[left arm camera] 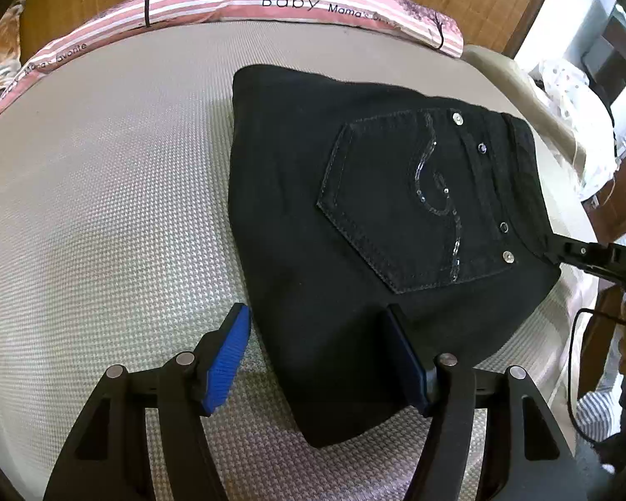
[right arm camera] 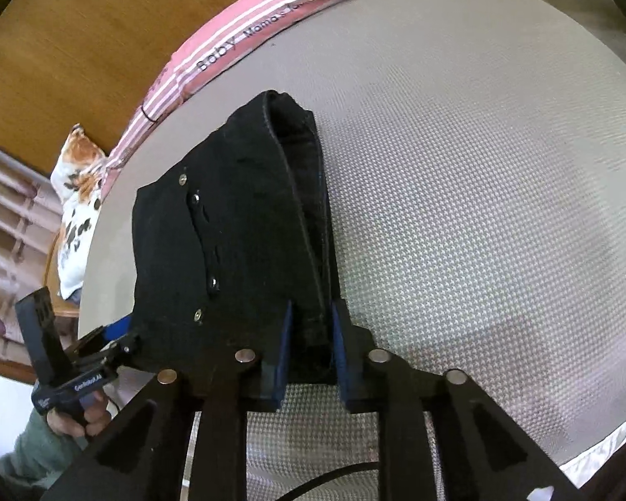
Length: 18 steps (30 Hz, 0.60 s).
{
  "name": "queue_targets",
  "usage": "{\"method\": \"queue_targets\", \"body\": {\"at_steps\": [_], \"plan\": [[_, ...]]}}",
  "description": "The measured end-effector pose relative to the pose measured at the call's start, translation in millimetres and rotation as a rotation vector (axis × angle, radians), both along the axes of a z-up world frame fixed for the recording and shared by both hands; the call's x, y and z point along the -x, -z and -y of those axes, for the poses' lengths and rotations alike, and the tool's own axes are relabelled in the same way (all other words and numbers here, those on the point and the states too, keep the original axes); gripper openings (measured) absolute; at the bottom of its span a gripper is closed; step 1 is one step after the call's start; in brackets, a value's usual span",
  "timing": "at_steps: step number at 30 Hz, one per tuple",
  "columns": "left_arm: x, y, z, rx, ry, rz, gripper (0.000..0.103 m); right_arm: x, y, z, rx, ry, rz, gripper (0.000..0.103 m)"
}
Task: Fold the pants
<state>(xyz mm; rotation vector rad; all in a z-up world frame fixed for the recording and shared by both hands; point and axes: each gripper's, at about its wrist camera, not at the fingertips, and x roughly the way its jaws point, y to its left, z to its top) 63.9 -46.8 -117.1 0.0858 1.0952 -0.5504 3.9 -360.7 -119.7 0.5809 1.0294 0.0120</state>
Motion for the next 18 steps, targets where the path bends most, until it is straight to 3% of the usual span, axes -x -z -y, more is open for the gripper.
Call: {"method": "queue_targets", "body": {"at_steps": [1, 4, 9, 13, 18], "plan": [[0.4, -2.5, -0.7, 0.006, -0.007, 0.003, 0.066, 0.6, -1.5, 2.1, 0.001, 0.012, -0.004, 0.036], [1.4, -10.4, -5.3, 0.029, -0.023, 0.02, 0.066, 0.8, -7.6, 5.3, -0.01, 0.016, 0.007, 0.041], [1.4, -25.7, -11.1, -0.023, -0.071, 0.098, 0.066, -3.4, -14.8, 0.5, 0.033, 0.008, 0.021, 0.053], [2.5, -29.2, -9.5, -0.119, -0.116, 0.156, 0.066, -10.6, -16.2, -2.9, 0.04, 0.001, 0.022, 0.053], [1.6, -26.1, -10.7, -0.17, -0.137, 0.16, 0.067, -19.2, -16.6, -4.3, 0.066, -0.009, 0.019, 0.059]]}}
